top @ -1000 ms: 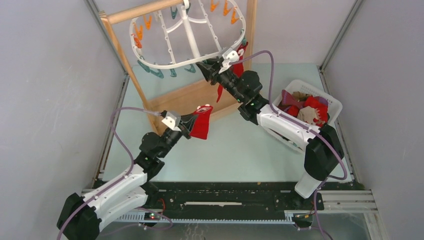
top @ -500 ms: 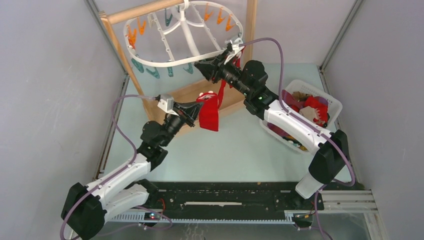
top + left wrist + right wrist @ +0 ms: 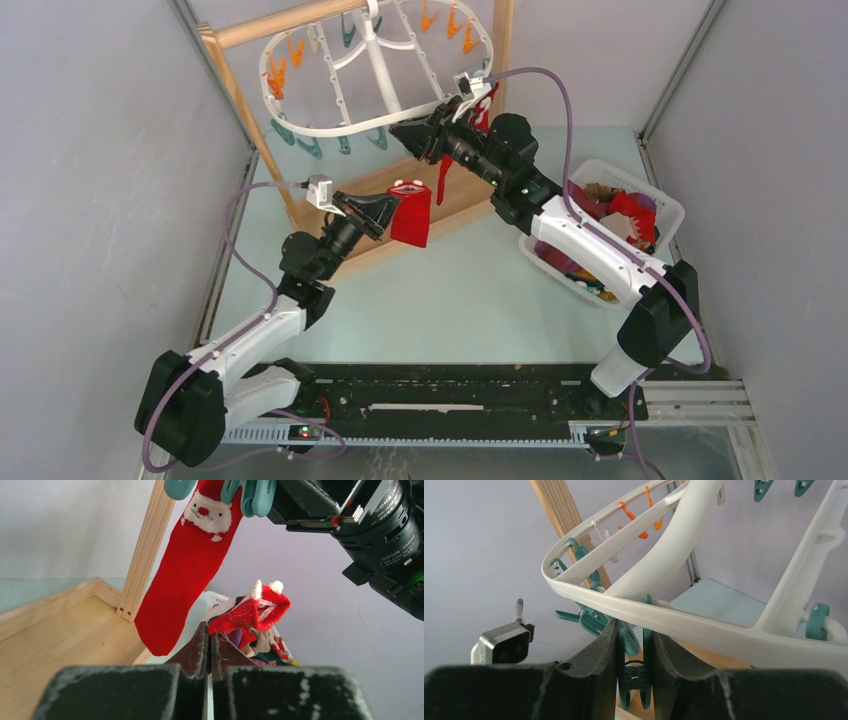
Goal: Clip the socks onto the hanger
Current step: Open the clamp at the hanger.
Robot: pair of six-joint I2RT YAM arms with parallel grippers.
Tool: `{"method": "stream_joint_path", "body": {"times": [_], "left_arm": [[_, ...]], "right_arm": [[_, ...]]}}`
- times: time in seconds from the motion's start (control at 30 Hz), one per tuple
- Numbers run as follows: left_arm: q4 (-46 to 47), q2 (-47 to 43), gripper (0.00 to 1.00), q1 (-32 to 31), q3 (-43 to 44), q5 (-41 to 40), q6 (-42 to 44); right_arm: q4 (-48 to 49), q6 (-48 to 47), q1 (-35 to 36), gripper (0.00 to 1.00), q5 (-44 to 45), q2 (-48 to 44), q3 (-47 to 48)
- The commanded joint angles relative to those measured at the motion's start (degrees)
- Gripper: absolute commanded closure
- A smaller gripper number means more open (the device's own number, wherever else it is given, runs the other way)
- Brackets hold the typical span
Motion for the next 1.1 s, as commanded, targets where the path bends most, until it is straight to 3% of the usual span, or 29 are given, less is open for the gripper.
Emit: {"method": "stream_joint_path", "body": {"times": [0.0,0.47,1.07], "left_arm": [[5.3,1.6,1.00,1.5,3.7,4.2,-3.6],[5.9,7.0,1.00,3.3,8.3,7.1,-19.7],[2.0,8.8,1.00,3.7,11.2,6.6,-26.3]], "right_arm": [[-1.0,2.3,0.0,1.00,-2.9,-2.0,1.7],[-0.7,2.0,-0.5,1.00,-5.1,-2.3,1.0],[-2.0,-1.0,-0.4,1.00,-6.4,-2.4,0.8]]}}
